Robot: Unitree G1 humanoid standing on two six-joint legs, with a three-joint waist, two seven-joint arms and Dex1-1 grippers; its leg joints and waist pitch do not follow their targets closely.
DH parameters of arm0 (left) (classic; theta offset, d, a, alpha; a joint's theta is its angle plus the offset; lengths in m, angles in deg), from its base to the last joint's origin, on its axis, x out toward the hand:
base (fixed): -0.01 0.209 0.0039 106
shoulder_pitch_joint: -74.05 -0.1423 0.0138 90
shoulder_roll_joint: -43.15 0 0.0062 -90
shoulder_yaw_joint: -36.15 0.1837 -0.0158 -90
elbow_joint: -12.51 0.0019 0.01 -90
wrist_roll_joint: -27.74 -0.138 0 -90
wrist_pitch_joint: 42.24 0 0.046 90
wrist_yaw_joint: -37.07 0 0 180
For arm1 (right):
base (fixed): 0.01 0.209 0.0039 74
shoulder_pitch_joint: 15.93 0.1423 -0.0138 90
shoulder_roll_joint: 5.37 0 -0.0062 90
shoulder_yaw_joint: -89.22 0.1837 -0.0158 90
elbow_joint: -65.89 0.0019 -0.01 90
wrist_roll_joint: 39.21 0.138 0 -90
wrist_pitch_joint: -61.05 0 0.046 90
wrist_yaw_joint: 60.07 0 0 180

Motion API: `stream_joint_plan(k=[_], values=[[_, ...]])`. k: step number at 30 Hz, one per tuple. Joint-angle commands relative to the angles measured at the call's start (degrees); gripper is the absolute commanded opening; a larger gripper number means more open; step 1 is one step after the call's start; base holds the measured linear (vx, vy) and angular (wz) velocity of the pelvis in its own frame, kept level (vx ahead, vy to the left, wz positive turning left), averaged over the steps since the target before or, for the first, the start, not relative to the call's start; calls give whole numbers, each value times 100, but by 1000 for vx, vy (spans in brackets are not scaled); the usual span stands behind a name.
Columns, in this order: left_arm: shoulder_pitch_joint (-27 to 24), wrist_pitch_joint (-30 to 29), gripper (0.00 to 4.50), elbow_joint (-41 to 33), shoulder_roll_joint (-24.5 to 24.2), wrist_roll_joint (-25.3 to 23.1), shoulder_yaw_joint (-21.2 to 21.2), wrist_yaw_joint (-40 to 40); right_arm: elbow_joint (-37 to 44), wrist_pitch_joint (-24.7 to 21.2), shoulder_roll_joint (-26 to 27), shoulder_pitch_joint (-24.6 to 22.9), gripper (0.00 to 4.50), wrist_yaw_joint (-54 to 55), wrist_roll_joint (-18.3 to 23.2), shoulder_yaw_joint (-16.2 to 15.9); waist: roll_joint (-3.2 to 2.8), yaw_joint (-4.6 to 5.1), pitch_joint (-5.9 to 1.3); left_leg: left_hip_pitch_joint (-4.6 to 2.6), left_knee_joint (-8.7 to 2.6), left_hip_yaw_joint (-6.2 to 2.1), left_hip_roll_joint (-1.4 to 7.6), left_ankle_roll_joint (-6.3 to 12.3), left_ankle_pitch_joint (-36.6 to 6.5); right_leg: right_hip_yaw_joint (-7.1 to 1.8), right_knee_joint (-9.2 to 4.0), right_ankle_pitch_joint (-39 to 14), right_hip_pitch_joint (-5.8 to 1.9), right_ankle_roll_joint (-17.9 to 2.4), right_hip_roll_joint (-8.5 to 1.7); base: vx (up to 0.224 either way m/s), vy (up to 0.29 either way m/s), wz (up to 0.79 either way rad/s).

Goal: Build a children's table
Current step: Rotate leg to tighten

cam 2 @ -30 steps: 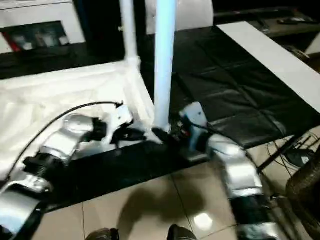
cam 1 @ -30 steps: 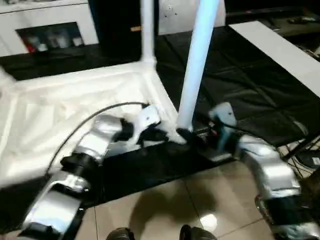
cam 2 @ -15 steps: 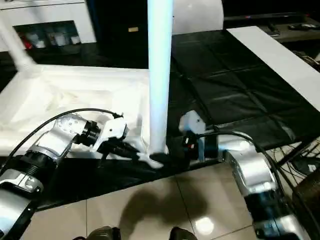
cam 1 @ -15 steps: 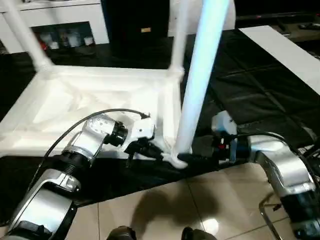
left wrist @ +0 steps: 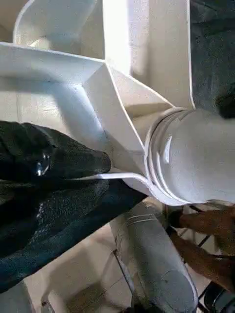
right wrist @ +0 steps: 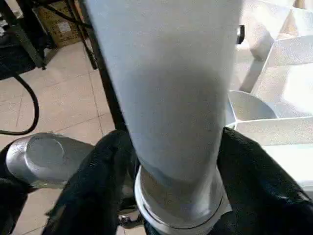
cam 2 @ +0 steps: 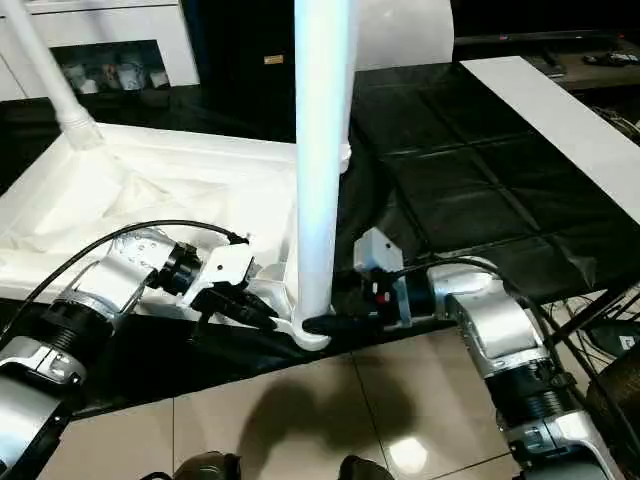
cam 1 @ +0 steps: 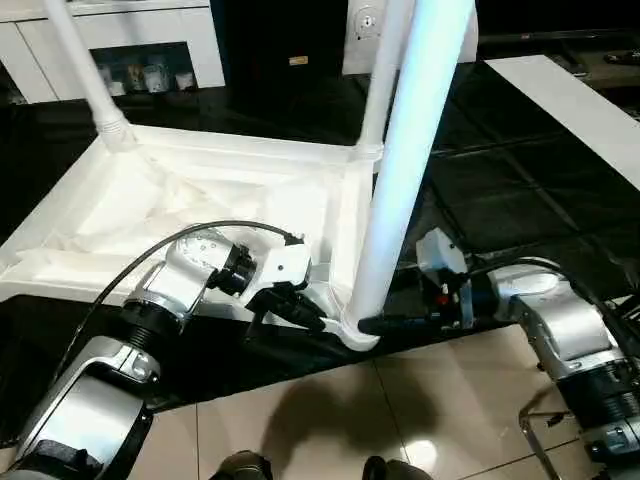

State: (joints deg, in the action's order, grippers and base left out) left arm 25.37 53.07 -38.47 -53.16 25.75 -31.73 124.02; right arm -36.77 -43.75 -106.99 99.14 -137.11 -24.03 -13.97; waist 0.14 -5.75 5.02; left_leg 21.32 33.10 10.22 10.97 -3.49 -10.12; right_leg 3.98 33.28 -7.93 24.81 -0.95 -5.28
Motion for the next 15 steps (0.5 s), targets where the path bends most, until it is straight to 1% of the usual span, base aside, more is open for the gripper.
stream_joint_plan(k=[1, 2, 4, 5, 6, 7, 8, 11, 12, 13, 14, 15], values=[[66, 74, 0, 9, 15, -151, 274, 267, -24, 25, -11, 45, 261, -158, 43, -73, 80, 25, -460, -56, -319, 12, 201, 510, -806, -230, -269, -1226, -400, -1371, -274, 0, 0, 0], [70, 73, 0, 16, 11, -148, 277, 268, -17, 6, -8, 40, 248, -183, 42, -92, 73, 22, -458, -57, -319, 13, 201, 506, -825, -231, -272, -1240, -397, -1371, -275, 0, 0, 0], [86, 69, 0, 50, 11, -151, 268, 249, 9, -24, 0, 14, 232, -212, 48, -118, 80, 16, -455, -56, -318, 12, 197, 484, -856, -233, -281, -1315, -397, -1348, -278, 0, 0, 0], [89, 70, 0, 55, 12, -152, 267, 247, 10, -30, 1, 12, 232, -216, 50, -120, 73, 14, -452, -55, -319, 12, 194, 467, -879, -233, -288, -1368, -397, -1327, -278, 0, 0, 0], [96, 68, 0, 67, 11, -155, 264, 242, 27, -46, 4, -1, 212, -218, 59, -124, 75, 12, -454, -55, -318, 11, 195, 458, -885, -233, -284, -1377, -398, -1321, -279, 0, 0, 0], [99, 55, 0, 73, 13, -154, 257, 232, 54, -71, 14, -17, 212, -206, 80, -118, 78, 13, -452, -51, -319, 9, 193, 453, -889, -232, -286, -1402, -399, -1311, -278, 0, 0, 0], [102, 48, 0, 82, 15, -153, 251, 225, 66, -84, 21, -25, 204, -199, 95, -115, 66, 13, -452, -58, -321, 6, 195, 430, -921, -231, -295, -1477, -393, -1286, -278, 0, 0, 0], [94, -50, 0, 62, 53, -96, 195, 180, 198, -248, 81, -92, 198, -108, 224, -65, 69, 9, -458, -55, -318, 5, 197, 433, -891, -231, -283, -1398, -396, -1306, -273, 0, 0, 0], [109, -322, 0, 33, 149, -22, 73, -38, 363, -488, 239, -188, 197, 262, 256, -5, 62, 11, -453, -54, -320, 7, 196, 429, -885, -234, -281, -1380, -396, -1309, -269, 0, 0, 0], [117, -411, 0, 28, 177, -7, 39, -114, 405, -561, 289, -214, 197, 379, 256, 9, 62, 15, -447, -54, -324, 10, 197, 422, -865, -237, -279, -1356, -392, -1321, -263, 0, 0, 0], [148, -634, 0, 38, 260, 7, -55, -366, 488, -729, 439, -268, 196, 762, 183, 30, 56, 20, -425, -45, -337, 8, 187, 364, -929, -238, -311, -1508, -390, -1261, -260, 0, 0, 0], [173, -815, 0, 53, 355, 42, -157, -611, 519, -806, 612, -311, 196, 1183, 43, 41, 28, 23, -417, -51, -340, -3, 183, 306, -979, -235, -313, -1622, -376, -1233, -272, 0, 0, 0]])
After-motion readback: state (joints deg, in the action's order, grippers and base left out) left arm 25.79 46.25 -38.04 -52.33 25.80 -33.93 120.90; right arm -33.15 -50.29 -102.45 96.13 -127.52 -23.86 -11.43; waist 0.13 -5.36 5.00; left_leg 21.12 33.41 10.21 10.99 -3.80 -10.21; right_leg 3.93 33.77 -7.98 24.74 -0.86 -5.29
